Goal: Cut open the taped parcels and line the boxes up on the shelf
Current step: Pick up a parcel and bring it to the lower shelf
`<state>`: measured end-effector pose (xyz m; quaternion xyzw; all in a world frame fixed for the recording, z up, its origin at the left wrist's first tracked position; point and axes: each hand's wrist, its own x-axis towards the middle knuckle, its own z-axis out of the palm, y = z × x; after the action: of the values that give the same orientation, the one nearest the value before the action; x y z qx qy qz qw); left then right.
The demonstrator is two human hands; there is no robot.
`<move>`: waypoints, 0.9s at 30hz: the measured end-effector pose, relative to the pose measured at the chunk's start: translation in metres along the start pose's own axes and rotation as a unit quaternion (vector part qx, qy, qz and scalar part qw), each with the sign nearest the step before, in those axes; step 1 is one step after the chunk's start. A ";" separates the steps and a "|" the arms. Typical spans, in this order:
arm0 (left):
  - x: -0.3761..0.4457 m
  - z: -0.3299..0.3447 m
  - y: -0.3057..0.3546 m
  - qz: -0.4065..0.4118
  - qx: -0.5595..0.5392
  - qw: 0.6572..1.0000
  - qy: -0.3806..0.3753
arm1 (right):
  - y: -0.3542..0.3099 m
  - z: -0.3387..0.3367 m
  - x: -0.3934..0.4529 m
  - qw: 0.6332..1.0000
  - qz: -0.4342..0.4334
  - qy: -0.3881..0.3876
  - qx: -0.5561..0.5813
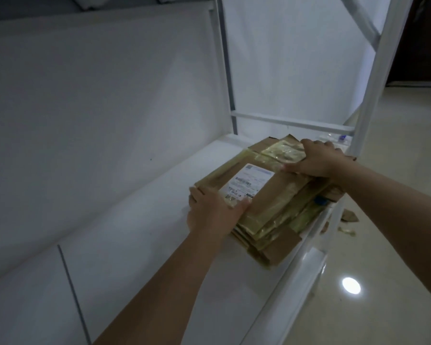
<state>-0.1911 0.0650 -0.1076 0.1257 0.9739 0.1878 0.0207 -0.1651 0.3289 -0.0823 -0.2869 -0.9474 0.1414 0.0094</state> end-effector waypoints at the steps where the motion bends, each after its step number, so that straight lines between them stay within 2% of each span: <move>1: 0.000 0.005 -0.003 -0.011 -0.002 1.000 -0.010 | 0.002 0.000 0.004 0.999 0.016 -0.031 0.019; 4: 0.001 0.014 -0.007 -0.015 -0.022 0.999 -0.030 | 0.006 0.003 0.011 0.997 0.009 -0.071 0.035; 10: -0.002 0.010 -0.003 -0.005 -0.064 0.997 -0.030 | 0.009 0.004 0.010 0.999 -0.025 -0.018 0.008; 15: -0.011 -0.005 0.007 0.030 -0.156 0.987 0.016 | 0.012 -0.011 -0.006 0.997 -0.042 0.013 0.065; 20: -0.020 -0.026 0.020 0.071 -0.317 0.941 0.093 | 0.016 -0.027 -0.026 0.983 -0.060 0.045 0.168; 24: -0.040 -0.047 0.020 0.082 -0.410 0.904 0.094 | 0.012 -0.041 -0.045 0.975 -0.076 0.090 0.187; 27: -0.057 -0.070 0.006 0.095 -0.442 0.887 0.090 | 0.006 -0.050 -0.062 0.964 -0.089 0.090 0.235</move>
<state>-0.1403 0.0309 -0.0411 0.1780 0.7710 0.6107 -0.0312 -0.1051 0.3129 -0.0320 -0.2023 -0.9046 0.3321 0.1746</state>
